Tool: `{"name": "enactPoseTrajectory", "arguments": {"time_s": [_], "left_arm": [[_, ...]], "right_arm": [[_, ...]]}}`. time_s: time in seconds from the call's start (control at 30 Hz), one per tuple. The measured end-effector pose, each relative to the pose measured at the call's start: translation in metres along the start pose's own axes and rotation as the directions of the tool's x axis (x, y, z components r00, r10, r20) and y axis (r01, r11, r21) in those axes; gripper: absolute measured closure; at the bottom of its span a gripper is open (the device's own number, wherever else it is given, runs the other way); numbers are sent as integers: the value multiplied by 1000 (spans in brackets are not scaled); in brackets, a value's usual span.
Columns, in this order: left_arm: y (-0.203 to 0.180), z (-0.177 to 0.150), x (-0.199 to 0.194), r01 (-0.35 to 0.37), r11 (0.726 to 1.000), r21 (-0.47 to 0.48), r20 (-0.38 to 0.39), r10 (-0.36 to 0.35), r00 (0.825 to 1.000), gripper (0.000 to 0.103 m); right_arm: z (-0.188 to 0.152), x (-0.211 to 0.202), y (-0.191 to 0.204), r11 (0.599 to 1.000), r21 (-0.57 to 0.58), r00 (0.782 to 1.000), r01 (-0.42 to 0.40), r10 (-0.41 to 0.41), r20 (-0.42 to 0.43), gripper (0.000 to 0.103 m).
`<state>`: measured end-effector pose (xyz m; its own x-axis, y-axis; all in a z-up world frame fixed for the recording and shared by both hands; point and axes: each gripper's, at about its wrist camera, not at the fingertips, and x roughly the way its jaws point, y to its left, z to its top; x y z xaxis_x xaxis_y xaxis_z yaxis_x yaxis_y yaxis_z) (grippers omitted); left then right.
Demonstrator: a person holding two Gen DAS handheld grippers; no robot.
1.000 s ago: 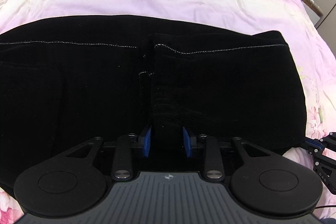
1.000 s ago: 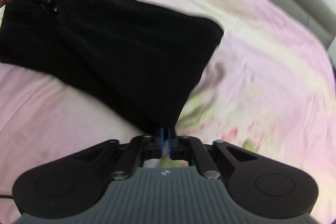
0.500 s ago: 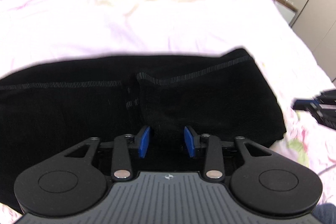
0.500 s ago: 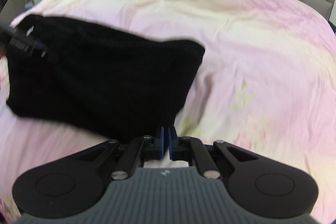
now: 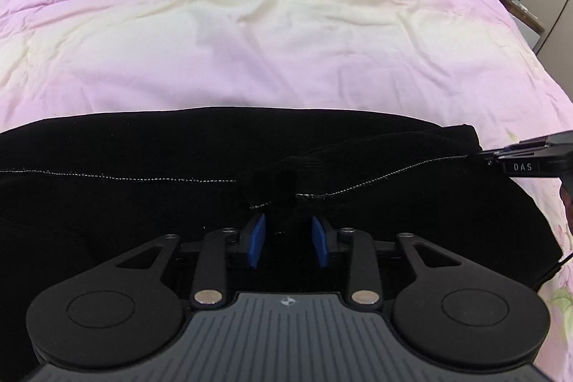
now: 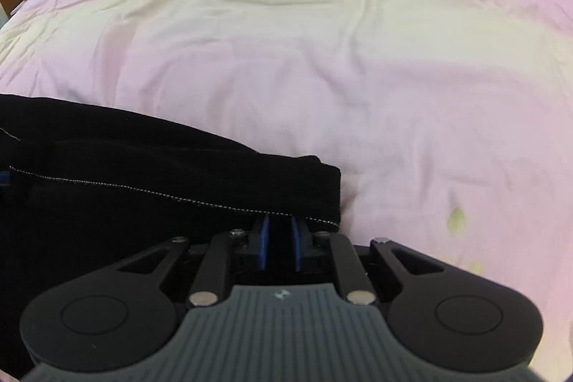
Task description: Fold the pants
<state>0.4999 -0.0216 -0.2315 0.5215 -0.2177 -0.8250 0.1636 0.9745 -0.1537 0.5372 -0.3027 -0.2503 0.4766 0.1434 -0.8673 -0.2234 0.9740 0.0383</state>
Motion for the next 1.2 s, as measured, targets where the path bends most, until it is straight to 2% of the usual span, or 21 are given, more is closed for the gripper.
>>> {"name": "enactPoseTrajectory", "arguments": {"time_s": [0.07,0.17,0.23,0.3,0.37,0.53,0.67,0.77,0.87,0.93,1.03,1.07,1.1,1.17,1.2], "left_arm": [[2,2,2,6,1000,-8,-13,-6,1000,58],[2,2,-4,23,1000,-16,-23,-23,999,61],[3,0,-17,49,998,-35,-15,-49,999,66],[4,-4,-33,57,998,-24,7,-56,998,67],[5,-11,-48,57,998,-7,23,-57,998,67],[27,-35,-91,-8,999,-43,36,10,999,67],[53,-52,-122,-92,993,-77,29,94,995,64],[76,-62,-146,-145,982,-120,24,149,989,64],[107,-70,-169,-159,965,-211,37,170,985,54],[128,-75,-186,-171,948,-269,59,193,979,52],[161,-82,-207,-175,917,-358,105,226,968,42],[172,-84,-212,-180,903,-389,119,243,963,36],[183,-87,-217,-183,888,-422,133,260,956,29],[203,-93,-223,-170,859,-483,152,273,950,23],[215,-97,-223,-153,841,-519,162,273,948,22]], "right_arm": [[1,14,-4,1000,18,1000,-2,2,-3,99],[7,10,-3,999,39,1000,8,-7,-25,99],[7,-7,1,1000,19,1000,11,-11,-6,98],[-3,-35,0,1000,17,999,-14,13,45,93],[-21,-65,2,999,-1,995,-43,43,85,92],[-65,-106,17,993,-70,990,-98,105,97,92],[-103,-92,33,989,-136,997,-60,66,43,92],[-118,-70,35,992,-117,998,-52,54,16,92],[-110,-66,40,991,-126,999,-34,32,-17,92],[-104,-70,45,987,-161,999,-20,14,-38,92],[-90,-90,59,969,-245,1000,-7,3,-16,90],[-85,-98,66,962,-272,1000,-20,21,3,87],[-78,-107,75,951,-308,999,-36,44,21,78],[-67,-116,97,914,-401,997,-54,74,35,67],[-61,-117,111,886,-461,996,-59,85,36,66]]}}
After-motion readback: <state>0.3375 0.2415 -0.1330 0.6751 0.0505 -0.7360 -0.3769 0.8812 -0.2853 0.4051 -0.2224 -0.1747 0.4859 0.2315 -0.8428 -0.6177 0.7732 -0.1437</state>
